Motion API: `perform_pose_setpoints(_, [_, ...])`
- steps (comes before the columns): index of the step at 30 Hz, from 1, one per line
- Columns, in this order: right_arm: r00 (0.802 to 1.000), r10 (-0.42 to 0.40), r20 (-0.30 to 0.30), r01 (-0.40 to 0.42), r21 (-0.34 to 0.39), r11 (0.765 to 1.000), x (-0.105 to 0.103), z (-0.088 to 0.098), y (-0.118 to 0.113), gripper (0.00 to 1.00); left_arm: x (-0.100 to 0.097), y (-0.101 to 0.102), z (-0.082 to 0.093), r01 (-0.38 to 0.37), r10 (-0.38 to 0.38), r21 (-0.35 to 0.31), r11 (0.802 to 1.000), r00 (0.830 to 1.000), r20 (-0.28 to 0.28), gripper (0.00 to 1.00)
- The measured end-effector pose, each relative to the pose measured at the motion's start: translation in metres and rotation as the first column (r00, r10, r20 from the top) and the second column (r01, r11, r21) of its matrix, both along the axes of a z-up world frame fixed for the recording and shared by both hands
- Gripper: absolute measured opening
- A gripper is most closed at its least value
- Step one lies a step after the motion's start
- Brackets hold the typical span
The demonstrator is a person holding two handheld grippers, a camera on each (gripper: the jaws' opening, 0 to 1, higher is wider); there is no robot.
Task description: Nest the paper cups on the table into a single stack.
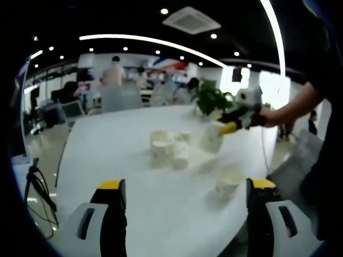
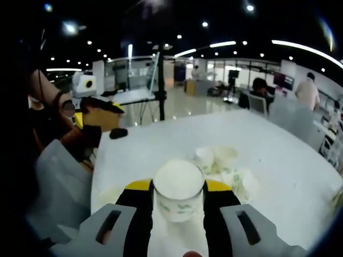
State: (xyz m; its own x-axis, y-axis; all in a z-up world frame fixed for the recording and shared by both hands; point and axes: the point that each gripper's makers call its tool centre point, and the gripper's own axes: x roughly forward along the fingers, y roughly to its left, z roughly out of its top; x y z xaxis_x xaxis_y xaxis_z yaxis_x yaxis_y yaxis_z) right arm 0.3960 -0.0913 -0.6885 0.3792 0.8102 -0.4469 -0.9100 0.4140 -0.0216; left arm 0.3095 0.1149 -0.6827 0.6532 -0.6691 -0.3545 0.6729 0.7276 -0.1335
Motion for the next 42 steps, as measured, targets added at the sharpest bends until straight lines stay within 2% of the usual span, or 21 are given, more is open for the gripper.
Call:
perform_pose_setpoints(12, [0.996, 0.084, 0.033, -0.085, 0.013, 0.996, -0.028, 0.025, 0.019, 0.32, 0.0, -0.002, -0.001, 0.008, -0.008, -0.001, 1.0, 1.0, -0.001, 0.92])
perform_pose_setpoints(31, [0.992, 0.113, 0.059, -0.116, 0.047, 0.992, -0.045, 0.046, 0.029, 0.32, -0.001, -0.005, 0.0, 0.013, -0.013, -0.006, 1.0, 1.0, 0.001, 0.93])
perform_pose_setpoints(42, [0.992, 0.12, 0.045, -0.123, 0.068, 0.99, -0.054, 0.051, 0.034, 0.32, 0.0, -0.008, 0.0, 0.016, -0.016, -0.005, 1.0, 1.0, 0.002, 0.93])
